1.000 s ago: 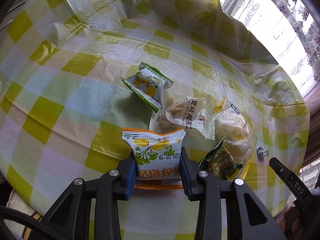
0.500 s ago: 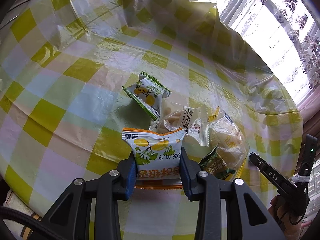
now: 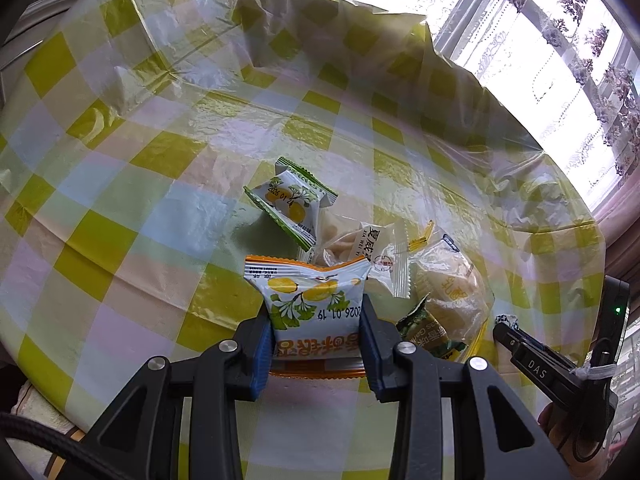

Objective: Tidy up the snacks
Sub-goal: 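Grasp the small white-and-blue candy with the right gripper while the left holds the lemon pack, then carry both held snacks over the white box and open both grippers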

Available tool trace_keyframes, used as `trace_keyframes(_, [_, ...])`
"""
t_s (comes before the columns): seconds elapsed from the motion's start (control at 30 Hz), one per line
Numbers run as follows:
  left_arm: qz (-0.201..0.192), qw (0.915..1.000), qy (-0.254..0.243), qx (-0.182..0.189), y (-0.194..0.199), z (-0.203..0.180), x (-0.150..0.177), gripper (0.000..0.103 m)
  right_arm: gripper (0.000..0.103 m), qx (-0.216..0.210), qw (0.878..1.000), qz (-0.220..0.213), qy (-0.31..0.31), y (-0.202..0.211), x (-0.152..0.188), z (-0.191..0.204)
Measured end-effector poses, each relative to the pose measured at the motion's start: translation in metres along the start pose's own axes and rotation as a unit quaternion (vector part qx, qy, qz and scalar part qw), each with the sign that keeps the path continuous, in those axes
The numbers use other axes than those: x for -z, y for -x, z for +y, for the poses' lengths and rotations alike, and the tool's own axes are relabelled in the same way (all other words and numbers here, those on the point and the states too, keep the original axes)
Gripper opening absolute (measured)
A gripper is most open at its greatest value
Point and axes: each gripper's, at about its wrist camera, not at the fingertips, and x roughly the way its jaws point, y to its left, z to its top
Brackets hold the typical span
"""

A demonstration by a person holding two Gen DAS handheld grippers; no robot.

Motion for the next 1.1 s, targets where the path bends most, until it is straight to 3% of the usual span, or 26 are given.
trace_keyframes(0.33, [-0.027,0.9994,-0.02,0.003,0.02,-0.011,0.0,0.039,0.037,-0.015,0.999,-0.022,-0.021,0.042,0.016,-0.016])
trace_keyframes(0.67, [-0.001,0.9937,-0.089,0.068,0.038,-0.069,0.019,0.039,0.037,-0.005,0.998,-0.044,-0.046,0.091,0.052,-0.048])
trace_keyframes(0.87, [0.028,0.9821,-0.146,0.116,0.042,-0.12,0.043,0.039,0.037,0.007,0.996,-0.053,-0.071,0.116,0.08,-0.082])
trace_keyframes(1.1, [0.087,0.957,-0.208,0.182,0.042,-0.187,0.083,0.039,0.037,0.04,0.991,-0.058,-0.117,0.145,0.114,-0.14])
